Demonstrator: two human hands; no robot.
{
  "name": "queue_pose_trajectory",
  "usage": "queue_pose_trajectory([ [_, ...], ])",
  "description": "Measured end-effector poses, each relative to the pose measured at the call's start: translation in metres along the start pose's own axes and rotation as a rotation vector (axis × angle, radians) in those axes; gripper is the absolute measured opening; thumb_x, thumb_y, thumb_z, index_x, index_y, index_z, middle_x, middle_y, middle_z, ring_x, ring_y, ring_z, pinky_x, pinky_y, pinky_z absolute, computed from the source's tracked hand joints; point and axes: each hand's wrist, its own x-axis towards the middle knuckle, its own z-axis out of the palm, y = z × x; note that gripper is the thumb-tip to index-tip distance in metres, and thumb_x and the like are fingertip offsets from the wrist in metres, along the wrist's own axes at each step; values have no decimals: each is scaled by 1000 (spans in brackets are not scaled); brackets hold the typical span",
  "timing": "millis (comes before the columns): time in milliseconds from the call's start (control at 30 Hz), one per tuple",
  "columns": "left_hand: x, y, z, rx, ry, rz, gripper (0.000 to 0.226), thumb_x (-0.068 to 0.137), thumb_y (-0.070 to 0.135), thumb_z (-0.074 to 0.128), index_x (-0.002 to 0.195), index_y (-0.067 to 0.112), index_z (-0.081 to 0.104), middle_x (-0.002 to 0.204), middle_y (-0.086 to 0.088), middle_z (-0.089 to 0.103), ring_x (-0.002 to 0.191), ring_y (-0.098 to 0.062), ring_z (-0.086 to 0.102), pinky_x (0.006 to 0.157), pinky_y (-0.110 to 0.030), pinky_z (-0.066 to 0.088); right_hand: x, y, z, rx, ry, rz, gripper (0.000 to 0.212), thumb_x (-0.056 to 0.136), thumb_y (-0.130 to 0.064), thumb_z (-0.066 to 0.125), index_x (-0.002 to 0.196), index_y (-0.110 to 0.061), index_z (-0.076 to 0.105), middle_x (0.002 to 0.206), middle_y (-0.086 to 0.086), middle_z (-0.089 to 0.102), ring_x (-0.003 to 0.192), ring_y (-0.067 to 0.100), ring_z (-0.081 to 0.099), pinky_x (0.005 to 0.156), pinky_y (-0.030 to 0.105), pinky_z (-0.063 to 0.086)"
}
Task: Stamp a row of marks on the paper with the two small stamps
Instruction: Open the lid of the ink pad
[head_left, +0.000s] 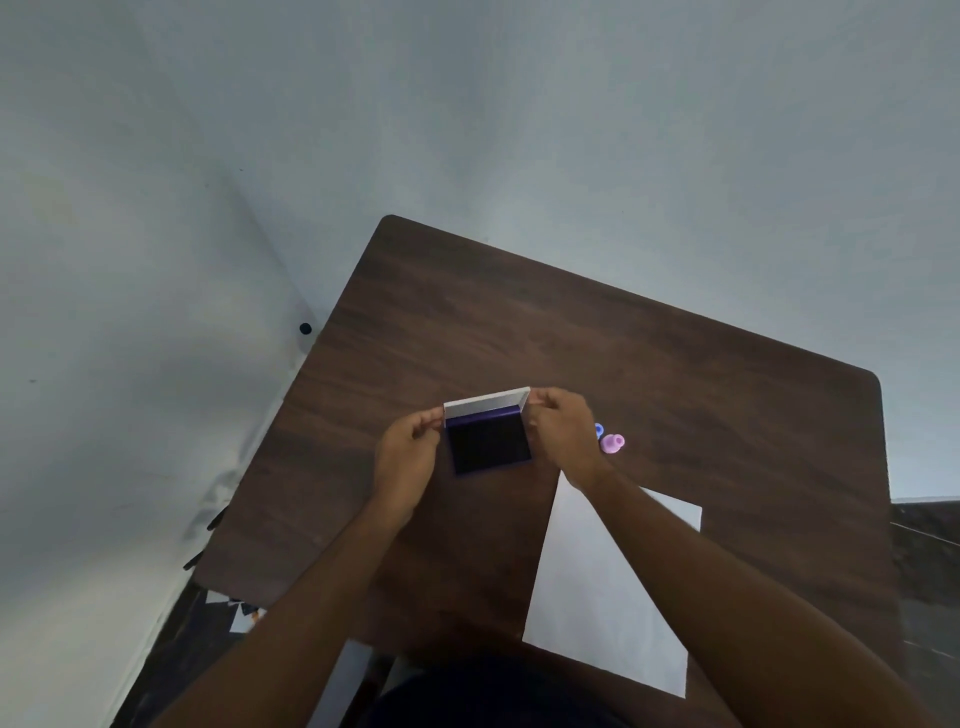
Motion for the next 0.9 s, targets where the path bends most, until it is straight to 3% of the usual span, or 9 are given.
queue_pose_trajectory([
  [167,9,14,-2,-36,-53,-17,42,88,0,46,120,20,66,110,10,71,99,4,62,88,-21,49,13,-9,-2,115,-73,0,20,91,-11,56,103,-11,72,95,3,74,87,18,70,74,31,60],
  [333,21,22,1,-87,-58,-51,44,86,-2,47,119,19,66,106,11,71,102,-3,65,90,-22,51,30,-14,0,188,-121,43,22,88,-7,54,99,-11,73,93,3,75,81,15,69,64,24,51],
  [467,30,25,4,-80,-86,-90,44,89,-1,47,125,17,62,113,7,69,106,-6,63,87,-22,51,44,-10,4,184,-159,73,22,92,-12,54,105,-11,72,101,4,74,94,20,69,76,33,59],
  [633,41,24,4,-47,-96,-123,45,90,-1,45,130,15,59,116,7,67,111,-10,60,82,-17,47,53,-10,8,223,-118,116,21,91,-7,53,99,-4,73,98,12,74,92,27,70,82,39,60],
  [767,42,28,4,-39,-87,-123,43,92,0,45,131,13,58,114,6,65,100,-3,58,73,-10,42,59,-6,11,198,-112,136,21,94,-12,55,105,-4,71,106,13,71,98,27,67,87,42,58],
  [900,44,29,6,-24,-57,-110,36,96,7,47,129,11,60,116,7,65,90,2,56,73,-13,42,60,-7,14,163,-100,145,20,94,-16,56,103,-6,71,106,11,70,98,26,67,85,40,59],
])
